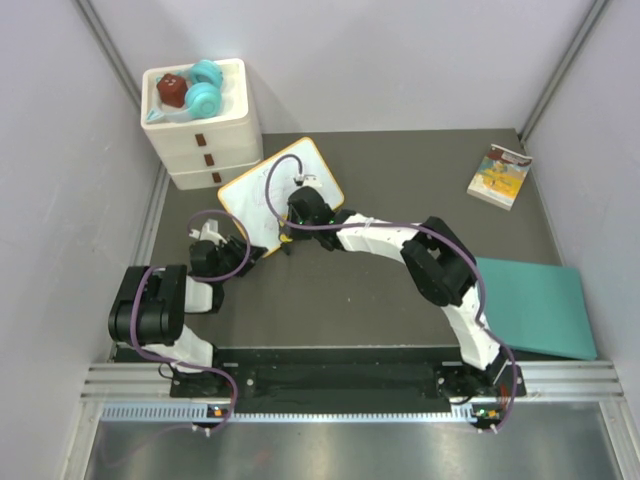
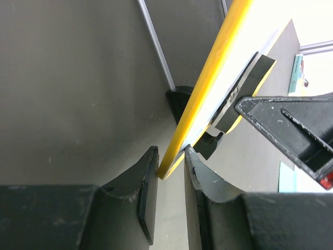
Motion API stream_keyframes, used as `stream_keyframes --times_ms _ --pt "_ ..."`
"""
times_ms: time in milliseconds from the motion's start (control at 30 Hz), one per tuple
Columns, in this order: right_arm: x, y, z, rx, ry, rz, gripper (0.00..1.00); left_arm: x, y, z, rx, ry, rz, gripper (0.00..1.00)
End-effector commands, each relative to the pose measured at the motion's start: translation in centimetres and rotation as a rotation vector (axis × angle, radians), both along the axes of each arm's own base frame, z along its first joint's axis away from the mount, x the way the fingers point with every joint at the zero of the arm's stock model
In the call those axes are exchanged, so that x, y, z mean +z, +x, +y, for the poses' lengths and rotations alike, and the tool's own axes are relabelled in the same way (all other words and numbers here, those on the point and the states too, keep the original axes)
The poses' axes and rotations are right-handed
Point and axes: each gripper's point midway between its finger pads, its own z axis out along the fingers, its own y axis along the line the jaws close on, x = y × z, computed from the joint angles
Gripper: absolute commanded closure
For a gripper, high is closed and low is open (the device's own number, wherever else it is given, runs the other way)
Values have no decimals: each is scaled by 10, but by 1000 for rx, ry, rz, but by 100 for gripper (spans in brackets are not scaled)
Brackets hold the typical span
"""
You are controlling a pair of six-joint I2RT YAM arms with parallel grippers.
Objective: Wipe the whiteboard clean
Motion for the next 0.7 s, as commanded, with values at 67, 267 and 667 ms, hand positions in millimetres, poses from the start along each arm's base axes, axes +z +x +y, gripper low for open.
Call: stream_keyframes --times_ms 67,267,667 --pt "-31 39 -58 -139 9 91 100 -27 -6 11 49 60 101 78" --pt "-24 64 -83 -206 -1 79 100 -27 -7 10 43 60 98 78" --pt "-11 93 -114 -326 -5 41 100 -27 -7 9 38 60 99 78"
